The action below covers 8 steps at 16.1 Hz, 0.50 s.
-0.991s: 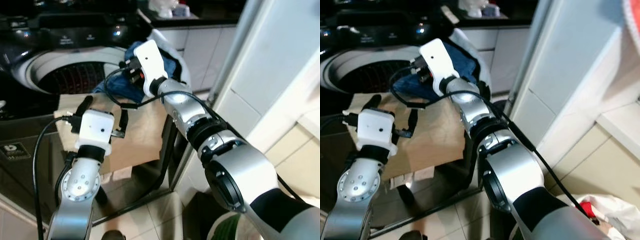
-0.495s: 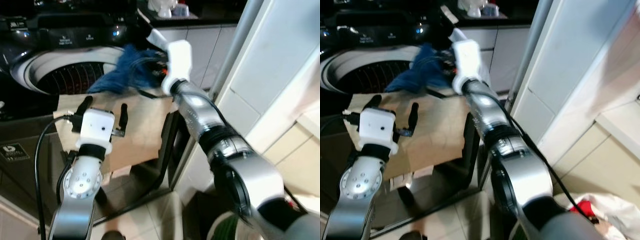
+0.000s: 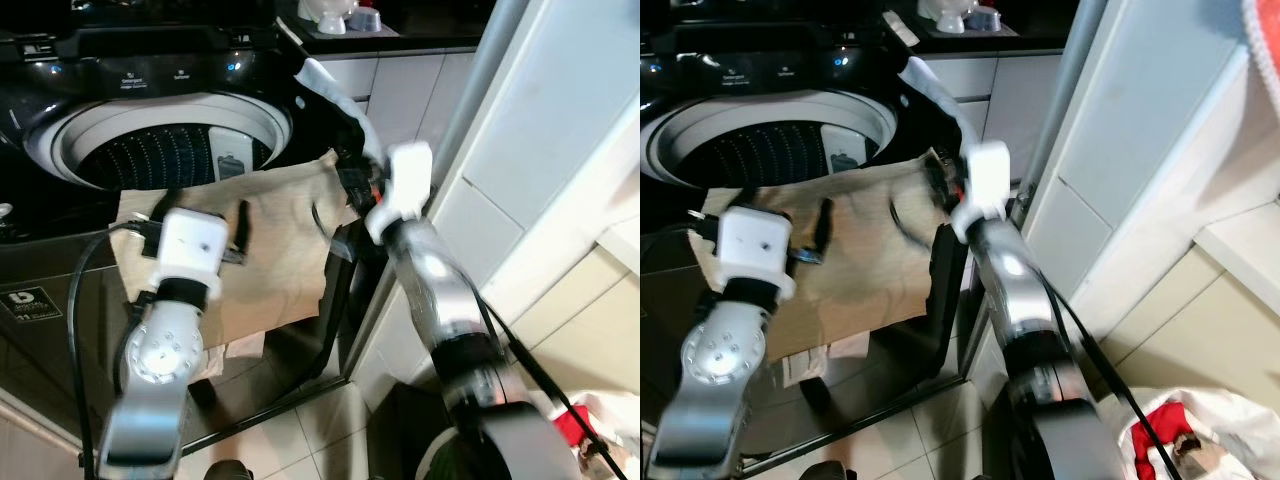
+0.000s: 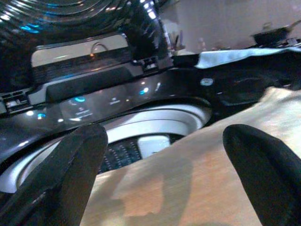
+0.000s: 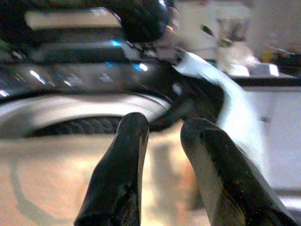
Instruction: Clothes washing
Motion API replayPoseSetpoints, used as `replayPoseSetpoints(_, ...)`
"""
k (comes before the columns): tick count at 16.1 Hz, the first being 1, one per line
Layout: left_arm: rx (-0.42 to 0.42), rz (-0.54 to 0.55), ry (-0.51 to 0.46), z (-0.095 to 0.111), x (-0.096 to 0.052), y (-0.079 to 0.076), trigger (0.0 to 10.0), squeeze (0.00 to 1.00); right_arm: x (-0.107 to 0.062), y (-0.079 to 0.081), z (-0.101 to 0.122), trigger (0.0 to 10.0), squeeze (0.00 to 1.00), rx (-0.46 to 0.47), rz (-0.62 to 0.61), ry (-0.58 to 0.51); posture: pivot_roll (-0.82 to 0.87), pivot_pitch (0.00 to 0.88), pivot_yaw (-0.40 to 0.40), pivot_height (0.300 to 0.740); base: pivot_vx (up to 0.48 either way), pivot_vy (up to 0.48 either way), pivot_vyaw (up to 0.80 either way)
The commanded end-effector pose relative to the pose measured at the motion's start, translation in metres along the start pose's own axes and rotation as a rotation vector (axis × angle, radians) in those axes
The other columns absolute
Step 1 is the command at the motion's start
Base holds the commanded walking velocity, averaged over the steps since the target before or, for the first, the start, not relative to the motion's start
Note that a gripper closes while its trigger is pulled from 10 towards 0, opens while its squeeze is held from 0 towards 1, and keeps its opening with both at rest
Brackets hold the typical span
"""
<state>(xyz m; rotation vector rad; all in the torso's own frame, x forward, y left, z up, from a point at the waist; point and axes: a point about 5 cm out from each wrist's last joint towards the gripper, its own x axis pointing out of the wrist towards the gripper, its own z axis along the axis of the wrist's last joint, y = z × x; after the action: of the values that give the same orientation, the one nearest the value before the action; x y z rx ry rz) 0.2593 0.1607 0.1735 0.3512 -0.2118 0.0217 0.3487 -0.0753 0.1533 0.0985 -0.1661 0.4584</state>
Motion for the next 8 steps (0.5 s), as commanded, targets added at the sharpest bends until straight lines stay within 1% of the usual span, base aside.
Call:
replayPoseSetpoints(1, -0.019, -0.012, 0.011, -0.001, 0.004, -0.005, 10.0, 0.00, -0.002, -0.002, 0.003, 10.0, 0.00, -0.036, -0.010, -0.013, 0.05, 0.000, -0.067, 0.740, 0.000, 0.000, 0.00)
replayPoseSetpoints(3, -0.039, -0.033, 0.011, 0.000, 0.008, -0.013, 10.0, 0.00, -0.007, -0.001, -0.006, 10.0, 0.00, -0.024, -0.035, 0.021, 0.03, 0.000, -0.056, 0.740, 0.000, 0.000, 0.00)
replayPoseSetpoints(5, -0.071, -0.062, 0.004, 0.000, 0.011, -0.018, 10.0, 0.00, -0.009, 0.001, -0.004, 10.0, 0.00, -0.019, -0.045, 0.020, 0.02, 0.000, -0.046, 0.740, 0.000, 0.000, 0.00)
replayPoseSetpoints(7, -0.090, -0.084, -0.015, 0.002, 0.015, -0.020, 10.0, 0.00, -0.009, -0.001, -0.002, 10.0, 0.00, -0.023, -0.052, 0.010, 0.02, 0.000, -0.036, 0.740, 0.000, 0.294, 0.00)
replayPoseSetpoints(8, -0.091, -0.091, -0.020, 0.003, 0.017, -0.020, 10.0, 0.00, -0.009, -0.002, -0.002, 10.0, 0.00, -0.029, -0.058, 0.004, 0.02, 0.000, -0.032, 0.740, 0.000, 0.480, 0.00)
